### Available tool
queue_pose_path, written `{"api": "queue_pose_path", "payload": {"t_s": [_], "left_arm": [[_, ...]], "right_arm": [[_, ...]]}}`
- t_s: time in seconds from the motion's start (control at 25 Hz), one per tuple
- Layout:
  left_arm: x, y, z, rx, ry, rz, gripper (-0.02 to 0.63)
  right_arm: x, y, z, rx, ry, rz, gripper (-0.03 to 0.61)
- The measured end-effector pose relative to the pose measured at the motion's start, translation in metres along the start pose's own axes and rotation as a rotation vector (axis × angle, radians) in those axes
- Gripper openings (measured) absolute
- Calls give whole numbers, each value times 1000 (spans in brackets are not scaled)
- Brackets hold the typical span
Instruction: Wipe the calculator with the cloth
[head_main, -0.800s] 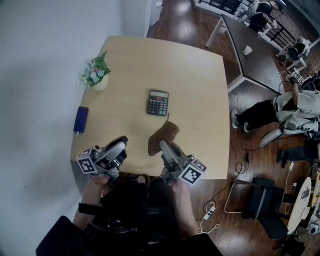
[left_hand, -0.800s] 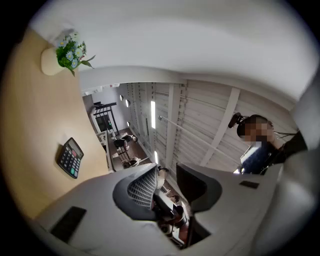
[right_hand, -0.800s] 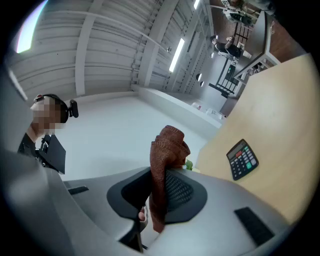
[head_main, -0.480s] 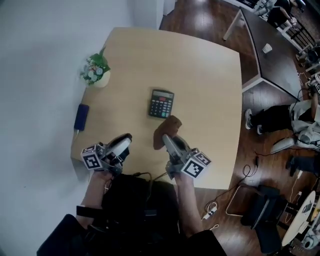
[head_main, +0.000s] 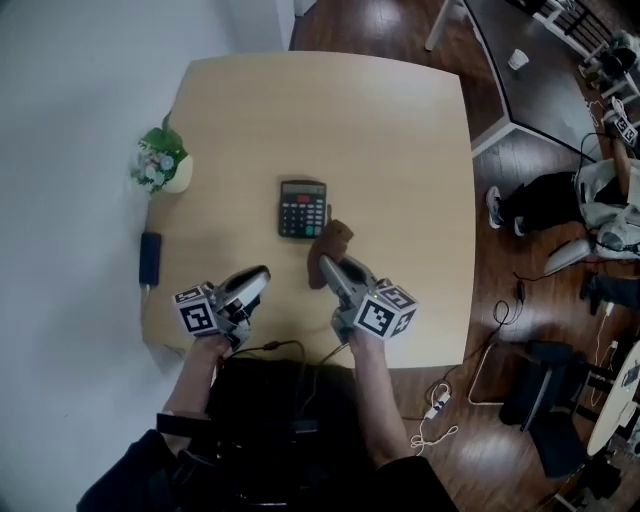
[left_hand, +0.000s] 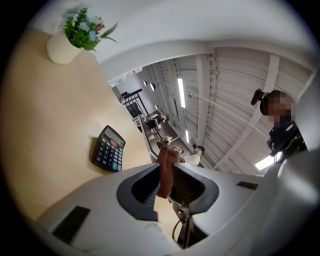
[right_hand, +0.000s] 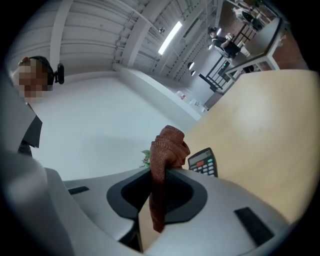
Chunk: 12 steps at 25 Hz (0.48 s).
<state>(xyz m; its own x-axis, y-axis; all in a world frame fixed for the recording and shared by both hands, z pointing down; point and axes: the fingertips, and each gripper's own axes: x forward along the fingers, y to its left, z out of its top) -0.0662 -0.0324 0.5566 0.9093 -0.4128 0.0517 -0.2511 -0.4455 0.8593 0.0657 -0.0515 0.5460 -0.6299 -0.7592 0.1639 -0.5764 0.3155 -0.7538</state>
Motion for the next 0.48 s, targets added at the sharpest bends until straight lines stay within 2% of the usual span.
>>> {"api": "queue_pose_path", "payload": {"t_s": [0.24,0.36,0.48], "left_arm": [[47,41,-30,20,147,-59,76],[59,57,-31,2,178,-85,168],[68,69,-34,-41,195,-82,186]], "right_arm": [[-23,-3,-10,-40,33,-194,58],[-27,1,-13,-80,59,-257,58],[-27,3,-16,-116,93,-284,58]]}}
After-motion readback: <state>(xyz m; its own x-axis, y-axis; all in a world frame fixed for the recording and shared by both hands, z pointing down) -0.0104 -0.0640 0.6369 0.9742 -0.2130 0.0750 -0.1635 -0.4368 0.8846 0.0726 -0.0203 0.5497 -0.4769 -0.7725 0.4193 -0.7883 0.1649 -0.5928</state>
